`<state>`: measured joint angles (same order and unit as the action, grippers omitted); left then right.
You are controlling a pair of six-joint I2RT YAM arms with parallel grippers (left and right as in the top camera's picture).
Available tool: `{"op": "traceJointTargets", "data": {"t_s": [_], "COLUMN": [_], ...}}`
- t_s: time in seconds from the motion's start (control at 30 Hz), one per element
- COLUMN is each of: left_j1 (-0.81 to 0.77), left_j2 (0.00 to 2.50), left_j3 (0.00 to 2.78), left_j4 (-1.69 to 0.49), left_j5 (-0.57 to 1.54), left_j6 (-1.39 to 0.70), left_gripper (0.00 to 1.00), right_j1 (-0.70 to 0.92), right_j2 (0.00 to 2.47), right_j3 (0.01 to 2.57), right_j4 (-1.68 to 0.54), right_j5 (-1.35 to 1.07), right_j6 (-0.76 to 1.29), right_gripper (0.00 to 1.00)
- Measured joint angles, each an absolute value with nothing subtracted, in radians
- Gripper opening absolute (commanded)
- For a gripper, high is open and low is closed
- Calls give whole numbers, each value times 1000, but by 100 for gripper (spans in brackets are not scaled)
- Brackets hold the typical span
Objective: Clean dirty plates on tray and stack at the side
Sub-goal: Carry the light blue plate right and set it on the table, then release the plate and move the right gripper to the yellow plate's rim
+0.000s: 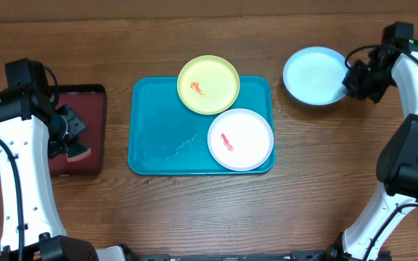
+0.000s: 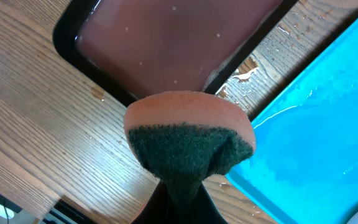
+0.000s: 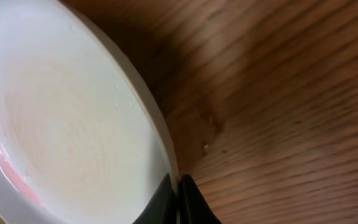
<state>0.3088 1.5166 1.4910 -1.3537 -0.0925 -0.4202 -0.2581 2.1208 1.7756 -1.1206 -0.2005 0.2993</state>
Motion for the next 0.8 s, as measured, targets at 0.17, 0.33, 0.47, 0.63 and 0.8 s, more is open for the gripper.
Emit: {"op": "traceJointTargets", "data": {"t_s": [0.17,0.33,0.47,0.63,0.8], "left_j1": [309,309,309,309,309], "left_j2": [1517,1517,1517,1517,1517], "left_j3": [1491,1491,1491,1491,1491], "left_j4": [-1354,-1354,-1354,-1354,-1353], "left_j5": [-93,-92,-89,-89,-89], "left_j6": [-420,-420,-420,-420,-420], "left_gripper": [4,4,4,4,4], "right_j1": [-274,-274,-274,-274,-274], "right_j2": [2121,2121,2121,2121,2120], "right_j3": [1694,1649,1626,1615,1652], "right_j4": [-1060,-1026,-1010,-1016,-1111], "right_j5": [-136,-115,-102,-92,-89], "right_j6": [329,340,340,344,344], "right_gripper": [4,4,12,30,36]}}
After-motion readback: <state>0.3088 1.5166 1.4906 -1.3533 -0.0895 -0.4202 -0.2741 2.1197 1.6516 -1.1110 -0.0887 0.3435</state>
